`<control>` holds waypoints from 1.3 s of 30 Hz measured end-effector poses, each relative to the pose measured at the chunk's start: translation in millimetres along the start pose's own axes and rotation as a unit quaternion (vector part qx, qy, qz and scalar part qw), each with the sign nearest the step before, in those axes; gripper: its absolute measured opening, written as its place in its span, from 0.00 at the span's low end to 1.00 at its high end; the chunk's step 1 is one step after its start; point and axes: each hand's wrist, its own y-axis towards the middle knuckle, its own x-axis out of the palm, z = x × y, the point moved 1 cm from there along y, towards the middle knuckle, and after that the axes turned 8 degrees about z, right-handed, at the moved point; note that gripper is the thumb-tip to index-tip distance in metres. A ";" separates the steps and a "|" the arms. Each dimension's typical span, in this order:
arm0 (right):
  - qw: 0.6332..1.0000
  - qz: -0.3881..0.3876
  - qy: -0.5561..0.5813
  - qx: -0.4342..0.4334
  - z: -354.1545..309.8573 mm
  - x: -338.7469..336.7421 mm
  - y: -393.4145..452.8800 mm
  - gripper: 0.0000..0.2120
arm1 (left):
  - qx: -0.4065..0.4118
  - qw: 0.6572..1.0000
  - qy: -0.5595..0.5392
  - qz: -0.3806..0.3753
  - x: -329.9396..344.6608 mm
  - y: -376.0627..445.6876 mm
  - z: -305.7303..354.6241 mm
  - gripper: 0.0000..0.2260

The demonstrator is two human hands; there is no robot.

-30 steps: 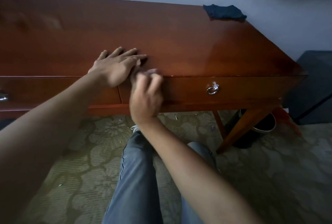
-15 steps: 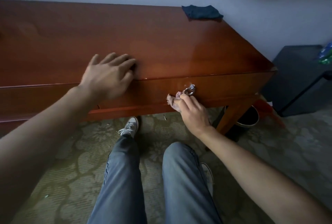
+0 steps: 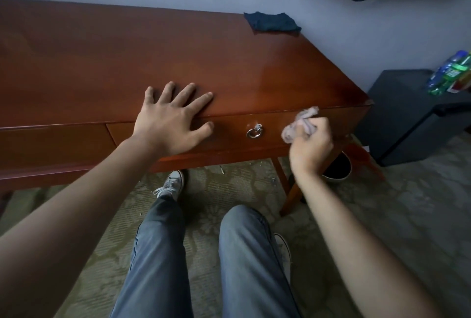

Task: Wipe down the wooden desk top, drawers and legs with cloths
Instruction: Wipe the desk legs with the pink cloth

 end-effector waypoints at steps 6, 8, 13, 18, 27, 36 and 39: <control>0.973 -0.076 0.089 -0.201 -82.7 17.1 -60.9 0.04 | 0.004 1.000 0.003 -0.016 -1.9 -1.8 -1.6 0.40; 0.935 -0.134 0.075 -0.318 -89.6 26.4 -84.3 0.08 | -0.007 1.000 0.009 -0.002 0.0 -4.6 1.5 0.41; 0.914 -0.084 0.031 -0.396 -45.4 16.4 -64.4 0.12 | -0.041 0.997 0.071 -0.012 2.9 -7.5 25.6 0.44; 0.945 -0.084 0.026 -0.315 22.9 -13.7 -43.0 0.05 | 0.013 0.995 0.060 0.077 6.4 0.3 71.1 0.40; 0.995 -0.046 -0.044 0.074 141.0 -46.7 59.9 0.13 | 0.083 0.990 0.035 0.111 36.4 48.5 147.1 0.41; 0.943 -0.224 -0.045 0.241 196.1 -36.1 19.3 0.09 | 0.115 0.964 -0.042 0.235 55.5 12.3 190.3 0.28; 0.915 -0.292 0.060 0.270 186.6 -60.1 6.4 0.09 | 0.136 0.956 -0.223 0.131 93.8 -22.3 234.8 0.21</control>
